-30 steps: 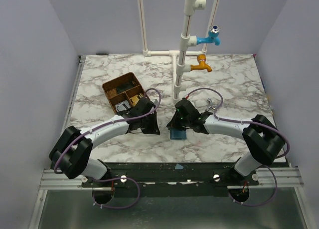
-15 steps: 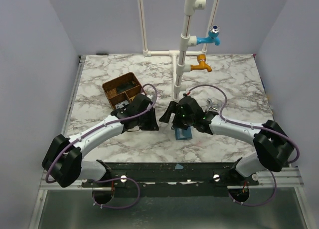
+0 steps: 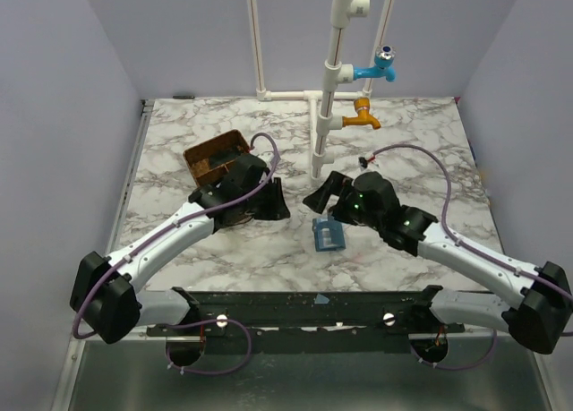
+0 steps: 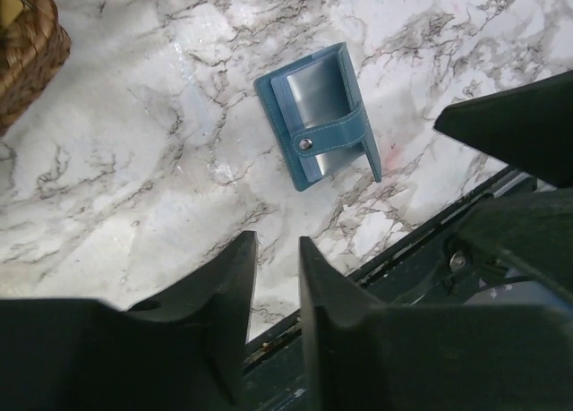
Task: Take the credit cards out of the card holder
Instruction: Reset both arms
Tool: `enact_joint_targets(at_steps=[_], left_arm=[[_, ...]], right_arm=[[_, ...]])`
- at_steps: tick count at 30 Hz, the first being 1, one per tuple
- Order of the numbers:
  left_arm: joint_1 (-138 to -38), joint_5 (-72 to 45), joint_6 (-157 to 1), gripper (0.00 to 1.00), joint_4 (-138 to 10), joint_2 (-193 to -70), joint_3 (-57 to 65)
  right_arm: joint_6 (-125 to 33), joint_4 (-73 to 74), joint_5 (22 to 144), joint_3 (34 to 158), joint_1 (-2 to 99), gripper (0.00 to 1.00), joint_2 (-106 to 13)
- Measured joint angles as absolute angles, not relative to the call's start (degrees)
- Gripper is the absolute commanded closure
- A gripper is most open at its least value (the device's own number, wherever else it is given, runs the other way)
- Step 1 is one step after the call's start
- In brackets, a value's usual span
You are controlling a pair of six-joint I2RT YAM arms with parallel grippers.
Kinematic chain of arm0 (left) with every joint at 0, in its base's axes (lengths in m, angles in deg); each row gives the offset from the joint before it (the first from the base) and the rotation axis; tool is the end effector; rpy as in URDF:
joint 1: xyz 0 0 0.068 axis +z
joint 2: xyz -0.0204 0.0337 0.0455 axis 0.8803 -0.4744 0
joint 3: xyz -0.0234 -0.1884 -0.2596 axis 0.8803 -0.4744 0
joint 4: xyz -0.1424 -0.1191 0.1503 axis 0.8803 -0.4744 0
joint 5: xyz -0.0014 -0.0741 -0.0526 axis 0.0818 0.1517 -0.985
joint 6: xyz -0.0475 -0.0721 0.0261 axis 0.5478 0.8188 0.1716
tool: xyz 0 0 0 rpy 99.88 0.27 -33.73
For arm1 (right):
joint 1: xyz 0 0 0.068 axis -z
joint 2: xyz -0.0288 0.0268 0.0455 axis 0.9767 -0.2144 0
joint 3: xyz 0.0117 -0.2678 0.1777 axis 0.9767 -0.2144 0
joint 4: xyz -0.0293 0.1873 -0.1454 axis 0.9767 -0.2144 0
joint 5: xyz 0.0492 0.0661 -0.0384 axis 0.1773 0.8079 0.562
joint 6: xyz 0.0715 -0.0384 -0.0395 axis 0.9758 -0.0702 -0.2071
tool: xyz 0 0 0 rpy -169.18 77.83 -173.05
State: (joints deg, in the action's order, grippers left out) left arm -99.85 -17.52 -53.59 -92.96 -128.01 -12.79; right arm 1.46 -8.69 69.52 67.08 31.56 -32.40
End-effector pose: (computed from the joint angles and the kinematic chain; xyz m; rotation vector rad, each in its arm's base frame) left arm 0.1965 -0.1758 0.2994 0.1653 2.4839 -0.8484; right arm 0.1853 0.1801 0.3066 0.2235 2.2215 0.9168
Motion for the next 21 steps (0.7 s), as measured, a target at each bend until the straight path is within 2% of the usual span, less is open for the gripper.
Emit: enact_joint_targets(at_steps=[2,4,5,6,7,21], left_arm=[[-99.6,-17.5,-54.0,0.55,-93.1,-127.5,-12.2],[-99.5,-17.3,-54.3,0.38,-93.1,-126.6,-12.0],[-99.5,-17.3,-54.4,0.24,-93.1,-126.0,-11.9],[-99.5,-17.2,-54.6,0.05,-93.2,-125.8,-11.9],[-99.3,-16.9,-55.1,0.01,-93.1,-125.0,-11.8],[-98.0,-12.5,-55.3,0.02,-93.1,-118.3,-11.9]], right_arm=[[1.0,-9.9,67.5,66.1,31.6,0.0,-29.0],[0.6,-11.2,65.7,65.0,31.6,0.0,-25.9],[0.3,-11.8,64.8,64.5,31.6,0.0,-24.4],[0.2,-12.3,64.1,64.1,31.6,0.0,-23.2],[-0.1,-12.6,63.4,63.8,31.6,0.0,-22.1],[-1.7,-15.1,59.4,63.2,31.6,0.0,-17.6]])
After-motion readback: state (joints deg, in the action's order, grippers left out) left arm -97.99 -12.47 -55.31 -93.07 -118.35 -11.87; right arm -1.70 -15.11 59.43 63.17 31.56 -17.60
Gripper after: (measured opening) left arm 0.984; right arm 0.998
